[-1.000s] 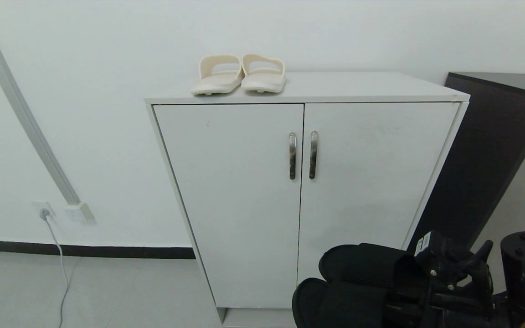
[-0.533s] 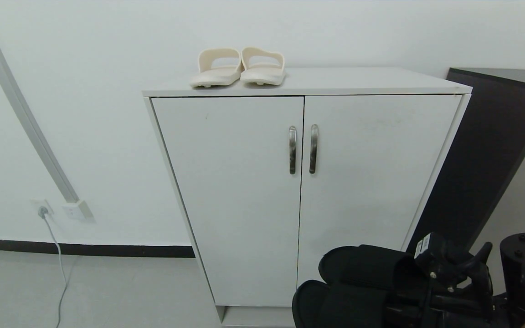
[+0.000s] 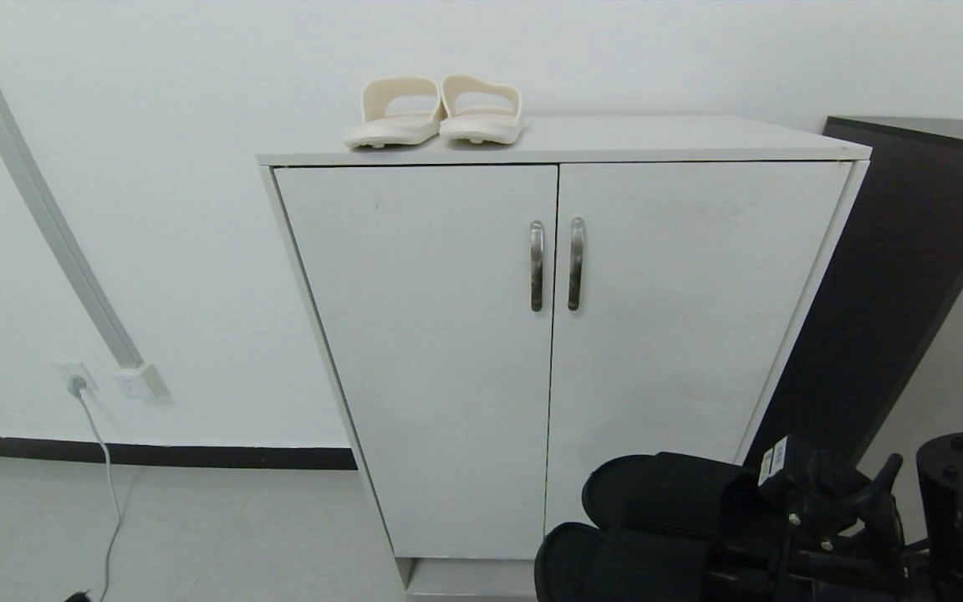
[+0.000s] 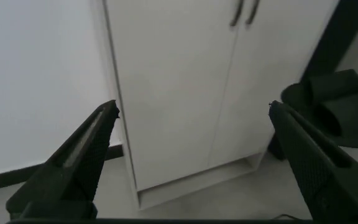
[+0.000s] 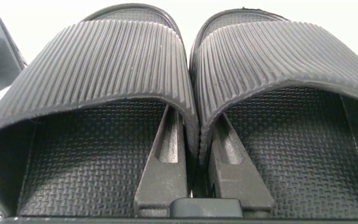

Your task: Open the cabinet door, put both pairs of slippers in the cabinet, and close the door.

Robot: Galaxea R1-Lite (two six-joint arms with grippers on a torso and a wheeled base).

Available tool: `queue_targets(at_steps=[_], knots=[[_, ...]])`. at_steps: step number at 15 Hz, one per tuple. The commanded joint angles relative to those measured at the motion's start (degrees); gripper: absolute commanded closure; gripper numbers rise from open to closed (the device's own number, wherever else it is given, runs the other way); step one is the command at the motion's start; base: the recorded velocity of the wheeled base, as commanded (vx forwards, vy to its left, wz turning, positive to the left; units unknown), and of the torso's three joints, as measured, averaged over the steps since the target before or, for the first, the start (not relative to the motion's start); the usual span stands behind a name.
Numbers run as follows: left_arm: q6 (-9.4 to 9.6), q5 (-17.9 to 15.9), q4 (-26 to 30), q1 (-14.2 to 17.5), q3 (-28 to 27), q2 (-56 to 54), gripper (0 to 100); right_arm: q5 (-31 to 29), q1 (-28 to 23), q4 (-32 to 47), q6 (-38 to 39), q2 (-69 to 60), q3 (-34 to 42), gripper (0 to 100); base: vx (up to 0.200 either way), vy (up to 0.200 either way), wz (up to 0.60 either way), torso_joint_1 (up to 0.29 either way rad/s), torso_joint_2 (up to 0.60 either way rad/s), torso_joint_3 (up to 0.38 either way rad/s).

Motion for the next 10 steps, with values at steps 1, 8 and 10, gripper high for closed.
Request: queue_targets(at_steps=[1, 8, 10], knots=[[0.82, -6.45, -7.74, -3.18, -5.39, 19.88, 0, 0.03, 0.0, -0.01, 0.01, 0.15, -0.03, 100, 0.0, 0.0, 0.0, 0.0, 0.0, 0.0], [0.38, -6.27, -19.78, -23.4, -22.7, 45.45, 0, 0.03, 0.08, -0.01, 0.01, 0.85, 0.15, 100, 0.0, 0.0, 0.0, 0.0, 0.0, 0.0], [0.12, -6.09, -19.7, -27.44, -27.71, 49.67, 0, -0.06, 1.14, -0.01, -0.08, 0.41, 0.15, 100, 0.0, 0.0, 0.0, 0.0, 0.0, 0.0]])
